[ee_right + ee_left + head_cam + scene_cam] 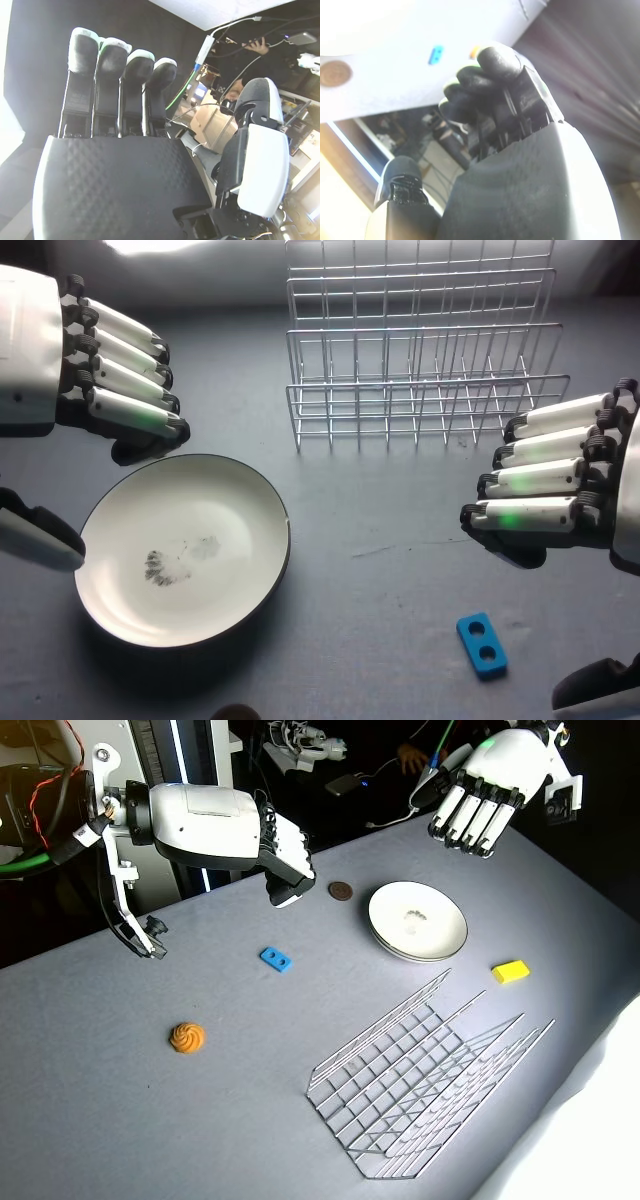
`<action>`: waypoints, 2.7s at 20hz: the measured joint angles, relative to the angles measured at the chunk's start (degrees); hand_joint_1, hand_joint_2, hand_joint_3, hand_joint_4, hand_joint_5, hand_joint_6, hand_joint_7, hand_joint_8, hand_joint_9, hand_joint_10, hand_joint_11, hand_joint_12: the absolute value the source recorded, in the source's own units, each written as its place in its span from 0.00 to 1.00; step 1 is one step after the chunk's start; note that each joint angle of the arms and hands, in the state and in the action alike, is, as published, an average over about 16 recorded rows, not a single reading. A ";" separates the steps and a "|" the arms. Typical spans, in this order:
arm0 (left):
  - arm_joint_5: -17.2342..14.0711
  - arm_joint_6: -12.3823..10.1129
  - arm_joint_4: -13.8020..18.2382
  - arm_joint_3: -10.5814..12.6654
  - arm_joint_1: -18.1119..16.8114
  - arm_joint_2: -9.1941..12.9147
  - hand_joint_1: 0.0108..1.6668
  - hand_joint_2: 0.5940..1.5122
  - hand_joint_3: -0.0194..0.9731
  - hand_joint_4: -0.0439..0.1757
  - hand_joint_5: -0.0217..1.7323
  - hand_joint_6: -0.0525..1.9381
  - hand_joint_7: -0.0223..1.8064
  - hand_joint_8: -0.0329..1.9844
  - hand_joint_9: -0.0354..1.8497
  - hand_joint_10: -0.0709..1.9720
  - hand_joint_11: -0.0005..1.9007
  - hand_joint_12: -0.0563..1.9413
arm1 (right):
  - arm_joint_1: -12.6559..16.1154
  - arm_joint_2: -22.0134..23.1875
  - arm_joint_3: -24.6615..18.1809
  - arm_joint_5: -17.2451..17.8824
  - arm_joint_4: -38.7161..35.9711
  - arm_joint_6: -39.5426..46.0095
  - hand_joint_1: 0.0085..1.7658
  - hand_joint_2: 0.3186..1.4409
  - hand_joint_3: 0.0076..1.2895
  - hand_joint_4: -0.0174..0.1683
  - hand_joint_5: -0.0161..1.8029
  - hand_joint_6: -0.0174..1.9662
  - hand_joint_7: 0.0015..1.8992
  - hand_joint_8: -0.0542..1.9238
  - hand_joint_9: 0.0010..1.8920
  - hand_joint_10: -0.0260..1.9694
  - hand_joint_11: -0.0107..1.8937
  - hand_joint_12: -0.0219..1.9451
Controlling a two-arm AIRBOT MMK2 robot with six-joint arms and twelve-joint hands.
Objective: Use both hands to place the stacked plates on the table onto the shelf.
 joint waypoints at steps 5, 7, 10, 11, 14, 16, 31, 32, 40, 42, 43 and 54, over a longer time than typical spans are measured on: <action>-1.12 -0.01 0.17 0.27 0.97 -0.17 0.32 0.75 0.03 0.22 0.38 0.30 0.39 0.28 0.39 0.32 0.10 0.70 | 0.00 0.00 0.00 0.01 0.00 -0.01 0.28 0.66 0.02 0.54 0.11 0.33 0.12 0.33 0.18 0.32 0.08 0.75; -1.77 -0.02 0.56 0.54 1.42 -0.26 0.32 0.76 0.03 0.22 0.38 0.26 0.39 0.24 0.39 0.29 0.09 0.69 | 0.00 0.00 0.01 0.00 -0.01 -0.02 0.28 0.67 0.02 0.48 0.09 0.31 0.13 0.29 0.19 0.29 0.08 0.75; -2.88 0.04 1.39 1.23 2.44 -0.55 0.36 0.79 0.03 0.22 0.38 0.15 0.40 0.14 0.38 0.23 0.07 0.70 | 0.00 0.00 0.07 0.00 -0.01 0.03 0.29 0.70 0.02 0.45 0.07 0.31 0.12 0.18 0.19 0.17 0.06 0.72; -3.35 0.14 1.64 1.48 2.91 -0.66 0.37 0.80 0.02 0.22 0.37 0.10 0.41 0.09 0.37 0.22 0.07 0.70 | 0.00 0.00 0.11 0.00 0.00 0.06 0.29 0.71 0.02 0.45 0.06 0.28 0.11 0.13 0.20 0.12 0.05 0.72; -4.91 0.75 2.44 2.19 4.54 -0.95 0.39 0.83 0.02 0.22 0.34 0.04 0.39 0.03 0.35 0.23 0.06 0.71 | 0.00 0.00 0.25 -0.05 -0.01 0.19 0.29 0.72 0.01 0.32 0.06 0.20 0.14 0.04 0.24 0.04 0.09 0.72; -5.94 1.51 3.08 2.69 5.94 -1.14 0.38 0.84 0.02 0.22 0.32 0.04 0.39 0.02 0.34 0.23 0.06 0.71 | 0.00 0.00 0.34 -0.08 0.01 0.27 0.26 0.73 0.01 0.24 0.06 0.20 0.14 0.04 0.24 0.04 0.09 0.70; -8.45 6.68 0.77 4.76 13.17 -1.97 0.02 0.91 0.04 0.23 0.05 0.03 0.06 0.02 0.07 0.04 0.02 0.13 | 0.00 0.00 0.72 -0.11 -0.07 0.60 0.02 0.79 0.02 0.12 0.03 0.01 0.02 0.04 0.02 0.01 0.01 0.08; -8.47 6.67 0.40 4.90 13.10 -1.97 0.01 0.91 0.04 0.23 0.04 0.03 0.04 0.02 0.05 0.04 0.01 0.09 | 0.00 0.00 0.72 -0.11 -0.08 0.59 0.01 0.78 0.02 0.12 0.03 0.01 0.01 0.04 0.01 0.01 0.01 0.05; -8.39 6.37 -1.00 6.93 13.53 -2.61 0.00 0.78 0.04 0.23 0.02 0.03 0.02 0.02 0.03 0.04 0.01 0.02 | -0.01 0.00 0.72 -0.10 -0.06 0.46 0.01 0.73 0.01 0.12 0.02 0.01 0.00 0.04 0.01 0.01 0.01 0.01; -8.08 6.56 -1.02 7.75 14.67 -3.10 0.00 0.73 0.04 0.23 0.02 0.03 0.02 0.02 0.03 0.04 0.01 0.02 | -0.01 0.00 0.72 -0.10 -0.06 0.43 0.01 0.71 0.01 0.12 0.02 0.01 0.00 0.04 0.01 0.01 0.01 0.01; -7.89 6.72 -1.04 8.15 15.30 -3.37 0.00 0.71 0.04 0.23 0.02 0.03 0.02 0.02 0.03 0.04 0.01 0.02 | -0.01 0.00 0.72 -0.10 -0.06 0.40 0.01 0.70 0.01 0.12 0.02 0.01 0.00 0.04 0.01 0.01 0.01 0.01; -5.59 9.96 -2.89 12.38 23.72 -6.94 0.00 0.52 0.04 0.22 0.02 0.03 0.02 0.02 0.03 0.04 0.01 0.02 | -0.01 -0.01 0.72 -0.10 -0.06 0.00 0.01 0.64 0.01 0.12 0.02 0.01 0.00 0.04 0.01 0.01 0.01 0.01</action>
